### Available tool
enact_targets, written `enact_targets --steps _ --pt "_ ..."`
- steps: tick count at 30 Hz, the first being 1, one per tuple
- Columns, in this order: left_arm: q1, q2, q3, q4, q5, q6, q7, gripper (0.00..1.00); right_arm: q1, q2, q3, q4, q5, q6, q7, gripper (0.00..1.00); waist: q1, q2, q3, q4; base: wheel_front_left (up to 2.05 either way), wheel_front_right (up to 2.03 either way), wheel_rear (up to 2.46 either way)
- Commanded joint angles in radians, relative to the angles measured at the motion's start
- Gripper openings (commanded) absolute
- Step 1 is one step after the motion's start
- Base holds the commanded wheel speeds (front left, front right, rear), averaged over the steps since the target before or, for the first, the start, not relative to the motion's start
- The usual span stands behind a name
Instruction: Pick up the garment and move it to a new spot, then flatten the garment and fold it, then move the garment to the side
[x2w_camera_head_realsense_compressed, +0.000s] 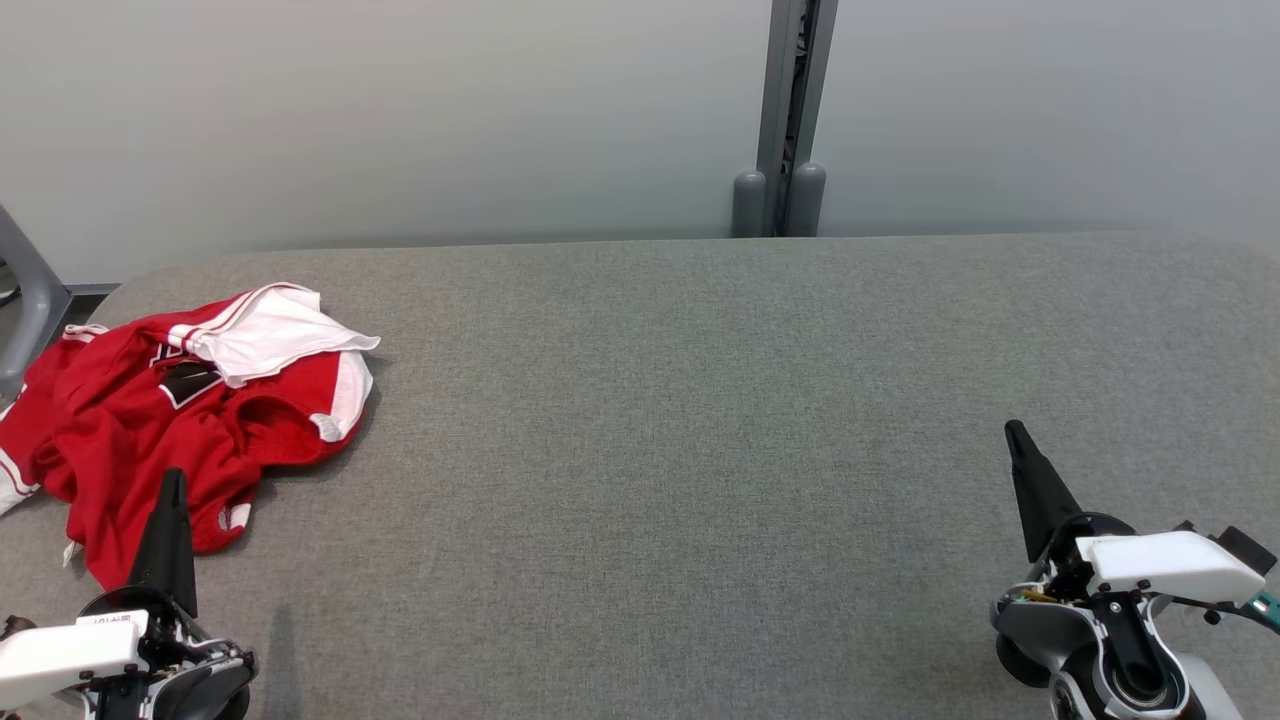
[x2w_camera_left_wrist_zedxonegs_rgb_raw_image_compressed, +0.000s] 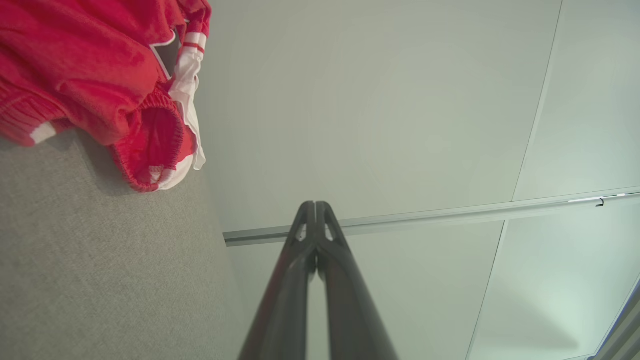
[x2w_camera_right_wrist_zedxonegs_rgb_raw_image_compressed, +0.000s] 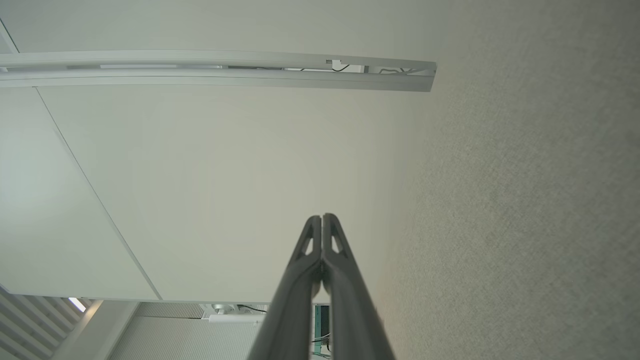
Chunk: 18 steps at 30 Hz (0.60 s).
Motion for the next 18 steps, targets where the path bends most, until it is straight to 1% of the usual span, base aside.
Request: enact_targets --steps 1,18 --pt "-0.018 0.006 0.002 -0.002 -0.001 -0.004 -0.002 0.00 -0.002 -0.007 -0.004 0.003 0.005 0.003 0.002 0.00 0.0000 -0.0001 0.000 0.000 0.00 0.00 0.00" --pt "-0.018 0.006 0.002 -0.002 -0.001 -0.004 -0.002 0.00 -0.002 -0.007 -0.005 0.003 0.005 0.003 0.002 0.00 0.0000 -0.0001 0.000 0.000 0.00 0.00 0.00"
